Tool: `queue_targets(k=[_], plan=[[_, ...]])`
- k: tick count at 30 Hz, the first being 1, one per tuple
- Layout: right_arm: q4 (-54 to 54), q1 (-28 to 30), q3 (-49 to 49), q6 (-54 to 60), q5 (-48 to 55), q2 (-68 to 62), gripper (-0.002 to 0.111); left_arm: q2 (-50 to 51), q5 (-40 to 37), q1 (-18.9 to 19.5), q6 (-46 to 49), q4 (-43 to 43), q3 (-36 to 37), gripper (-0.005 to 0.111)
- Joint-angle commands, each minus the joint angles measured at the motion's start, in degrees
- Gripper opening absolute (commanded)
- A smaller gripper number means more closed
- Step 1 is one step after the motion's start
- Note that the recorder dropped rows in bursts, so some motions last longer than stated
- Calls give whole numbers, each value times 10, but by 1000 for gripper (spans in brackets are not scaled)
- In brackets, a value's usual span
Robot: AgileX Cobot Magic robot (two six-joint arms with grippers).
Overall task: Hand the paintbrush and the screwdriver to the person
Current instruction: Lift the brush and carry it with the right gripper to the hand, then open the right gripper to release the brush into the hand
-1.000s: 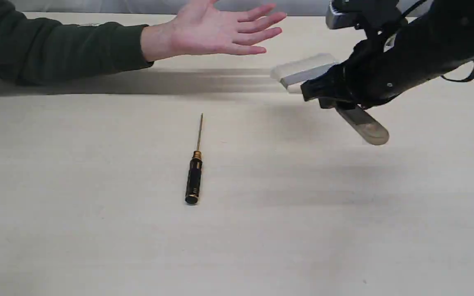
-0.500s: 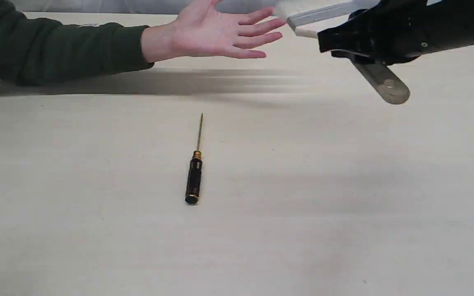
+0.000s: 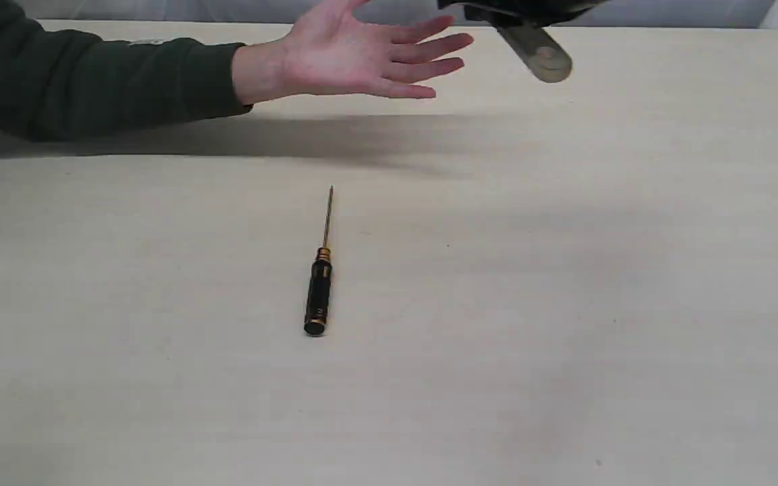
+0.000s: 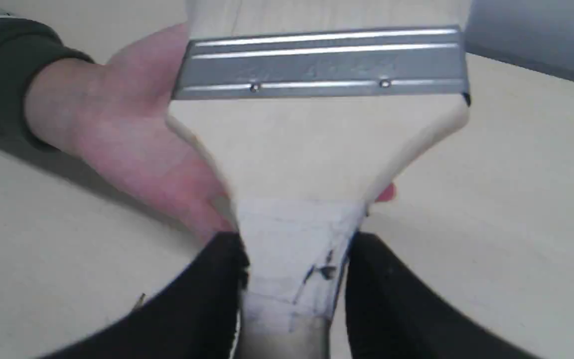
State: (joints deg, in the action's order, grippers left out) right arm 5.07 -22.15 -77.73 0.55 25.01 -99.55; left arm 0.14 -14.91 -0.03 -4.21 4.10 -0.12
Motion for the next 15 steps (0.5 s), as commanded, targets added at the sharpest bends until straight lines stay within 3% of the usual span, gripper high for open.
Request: queue_targets(k=[1,15], plan=[[-19,-13,-67,0,11,-50,4,-1,6,-4,-1,-2,1,0],[-28,-13,-263,-14,84,-223,4,-1,6,-4,-1,-2,1,0]])
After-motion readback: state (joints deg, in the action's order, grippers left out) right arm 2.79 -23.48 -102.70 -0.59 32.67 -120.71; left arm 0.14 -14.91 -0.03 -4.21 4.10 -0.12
